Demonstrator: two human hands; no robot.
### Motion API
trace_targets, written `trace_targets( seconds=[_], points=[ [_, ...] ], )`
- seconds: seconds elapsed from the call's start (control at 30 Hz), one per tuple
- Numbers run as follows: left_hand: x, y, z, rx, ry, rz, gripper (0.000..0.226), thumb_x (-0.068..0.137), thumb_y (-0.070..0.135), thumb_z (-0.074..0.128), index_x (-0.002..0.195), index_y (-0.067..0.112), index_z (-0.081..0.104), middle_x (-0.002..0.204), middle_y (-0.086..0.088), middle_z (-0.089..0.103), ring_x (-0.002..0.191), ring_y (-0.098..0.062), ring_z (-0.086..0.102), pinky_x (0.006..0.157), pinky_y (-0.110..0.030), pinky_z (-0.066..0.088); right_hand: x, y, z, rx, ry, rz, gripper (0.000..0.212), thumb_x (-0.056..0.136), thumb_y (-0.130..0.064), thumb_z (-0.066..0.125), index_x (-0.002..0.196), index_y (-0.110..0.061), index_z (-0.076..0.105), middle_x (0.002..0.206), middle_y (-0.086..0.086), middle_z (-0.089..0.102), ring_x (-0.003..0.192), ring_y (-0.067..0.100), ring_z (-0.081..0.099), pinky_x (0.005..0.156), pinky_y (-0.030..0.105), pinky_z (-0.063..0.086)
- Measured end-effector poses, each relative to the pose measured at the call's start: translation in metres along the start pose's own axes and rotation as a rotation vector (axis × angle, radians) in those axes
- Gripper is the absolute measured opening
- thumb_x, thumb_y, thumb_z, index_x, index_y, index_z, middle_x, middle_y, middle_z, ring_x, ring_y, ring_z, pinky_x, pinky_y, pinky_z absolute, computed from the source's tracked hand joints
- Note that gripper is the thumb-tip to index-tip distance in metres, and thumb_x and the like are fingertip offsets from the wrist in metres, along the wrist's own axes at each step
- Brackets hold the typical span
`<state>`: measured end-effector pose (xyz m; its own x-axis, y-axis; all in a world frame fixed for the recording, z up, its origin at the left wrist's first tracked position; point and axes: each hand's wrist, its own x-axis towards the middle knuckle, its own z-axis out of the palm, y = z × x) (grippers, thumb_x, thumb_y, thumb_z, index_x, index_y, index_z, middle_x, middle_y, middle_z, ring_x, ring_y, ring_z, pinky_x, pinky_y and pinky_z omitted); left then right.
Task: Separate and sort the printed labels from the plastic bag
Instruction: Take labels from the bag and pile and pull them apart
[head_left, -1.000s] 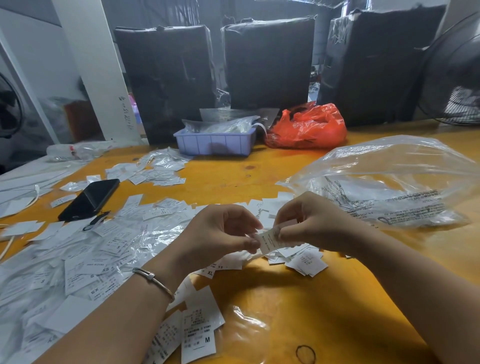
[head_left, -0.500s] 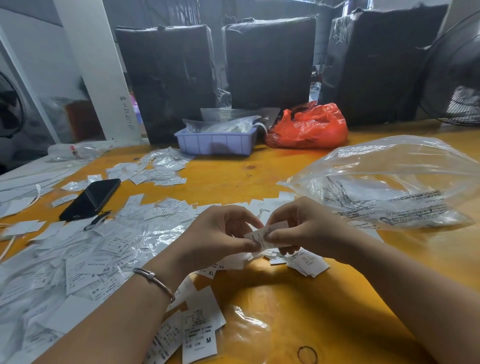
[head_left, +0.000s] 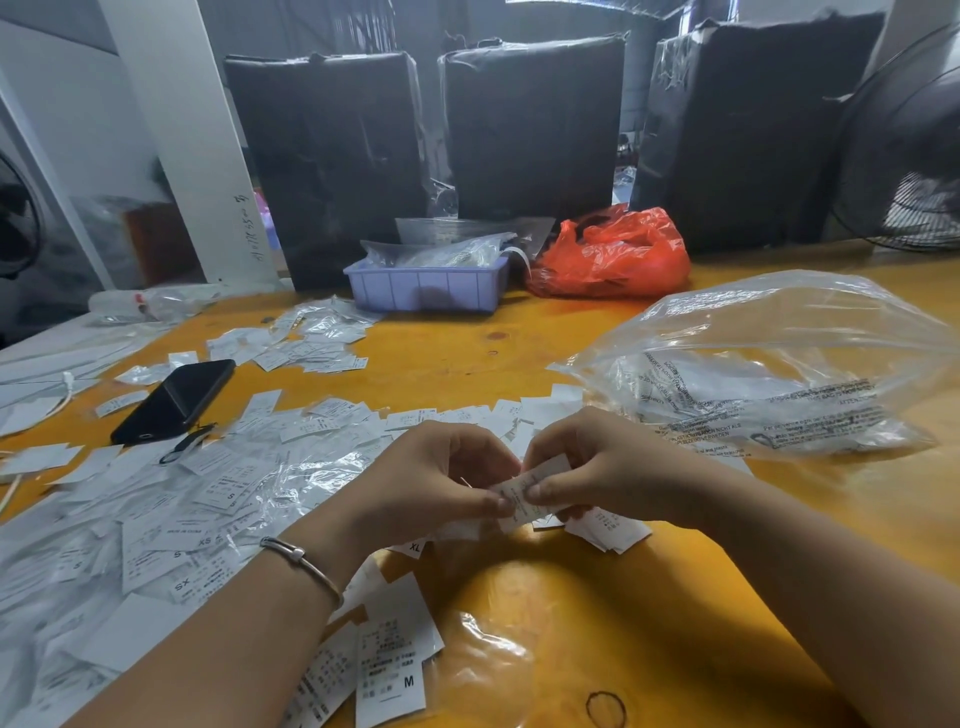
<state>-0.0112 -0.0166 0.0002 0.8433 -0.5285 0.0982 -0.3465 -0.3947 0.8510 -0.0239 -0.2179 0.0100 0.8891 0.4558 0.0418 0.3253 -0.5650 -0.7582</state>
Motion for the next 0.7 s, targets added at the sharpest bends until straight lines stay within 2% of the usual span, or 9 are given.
trace_targets(
  seconds=[0.1,0.2,0.27,0.33,0.37,0.43,0.47,0.6,0.7],
  points=[
    [0.000,-0.002,0.000,0.017,0.046,0.002,0.022,0.076,-0.006,0.076,0.095,0.004,0.073,0.086,-0.009,0.075,0.079,-0.015,0.071,0.073,-0.025,0.055,0.002,0.001,0.000,0.106,0.093,-0.024,0.012,0.084,0.004,0.061,0.085,-0.006,0.066,0.064,0.017,0.064,0.054,0.023,0.060,0.049,0.025,0.048],
    [0.000,-0.003,-0.001,0.010,0.172,0.001,0.022,0.077,-0.003,0.076,0.095,0.008,0.073,0.085,-0.007,0.076,0.081,-0.017,0.072,0.079,-0.026,0.058,0.005,0.007,-0.004,0.155,0.318,-0.089,0.040,0.084,0.009,0.057,0.112,-0.019,0.063,0.063,0.019,0.067,0.052,0.026,0.061,0.051,0.030,0.051],
    [0.000,-0.001,-0.002,-0.060,0.265,0.021,0.024,0.077,-0.003,0.075,0.096,0.011,0.073,0.085,-0.006,0.076,0.083,-0.018,0.072,0.081,-0.027,0.058,0.005,0.010,-0.007,0.122,0.385,-0.119,0.039,0.085,0.006,0.056,0.112,-0.018,0.068,0.064,0.014,0.069,0.054,0.024,0.062,0.051,0.023,0.048],
    [-0.001,0.003,-0.003,-0.160,0.325,0.080,0.025,0.077,0.000,0.075,0.096,0.015,0.073,0.086,-0.004,0.076,0.085,-0.017,0.072,0.079,-0.024,0.057,0.005,0.008,-0.005,0.118,0.306,-0.138,0.020,0.087,-0.004,0.061,0.099,-0.012,0.074,0.068,0.010,0.071,0.057,0.020,0.064,0.051,0.016,0.044],
    [-0.002,0.005,-0.004,-0.204,0.339,0.113,0.025,0.076,0.003,0.076,0.097,0.016,0.073,0.086,-0.004,0.075,0.086,-0.017,0.072,0.079,-0.023,0.057,0.005,0.005,-0.001,0.136,0.230,-0.148,0.013,0.086,-0.015,0.067,0.094,-0.010,0.075,0.070,0.009,0.072,0.059,0.018,0.065,0.052,0.014,0.044],
    [-0.004,0.009,-0.003,-0.272,0.346,0.157,0.027,0.070,0.016,0.078,0.096,0.017,0.074,0.088,-0.004,0.076,0.089,-0.018,0.072,0.078,-0.022,0.056,0.004,0.001,0.007,0.128,0.138,-0.176,0.031,0.077,-0.040,0.071,0.086,-0.011,0.076,0.070,0.007,0.072,0.061,0.017,0.067,0.054,0.017,0.047],
    [-0.005,0.011,-0.003,-0.304,0.342,0.164,0.030,0.066,0.021,0.077,0.096,0.017,0.074,0.089,-0.005,0.076,0.089,-0.018,0.072,0.077,-0.021,0.056,0.005,-0.001,0.011,0.127,0.135,-0.197,0.034,0.075,-0.044,0.069,0.083,-0.011,0.076,0.070,0.007,0.072,0.060,0.018,0.067,0.054,0.019,0.048],
    [-0.005,0.009,-0.006,-0.369,0.327,0.148,0.035,0.064,0.022,0.075,0.098,0.016,0.073,0.091,-0.006,0.076,0.087,-0.018,0.072,0.070,-0.018,0.054,0.004,-0.001,0.006,0.271,0.222,-0.248,0.015,0.083,-0.017,0.068,0.078,-0.003,0.072,0.067,0.016,0.069,0.056,0.021,0.062,0.056,0.032,0.047],
    [-0.005,0.007,-0.007,-0.279,0.277,0.106,0.039,0.067,0.027,0.077,0.105,0.018,0.070,0.092,-0.005,0.075,0.084,-0.017,0.071,0.068,-0.019,0.054,0.002,0.000,0.001,0.304,0.222,-0.236,0.013,0.083,-0.011,0.068,0.079,0.001,0.070,0.067,0.019,0.068,0.058,0.027,0.061,0.059,0.040,0.046]
  ],
)
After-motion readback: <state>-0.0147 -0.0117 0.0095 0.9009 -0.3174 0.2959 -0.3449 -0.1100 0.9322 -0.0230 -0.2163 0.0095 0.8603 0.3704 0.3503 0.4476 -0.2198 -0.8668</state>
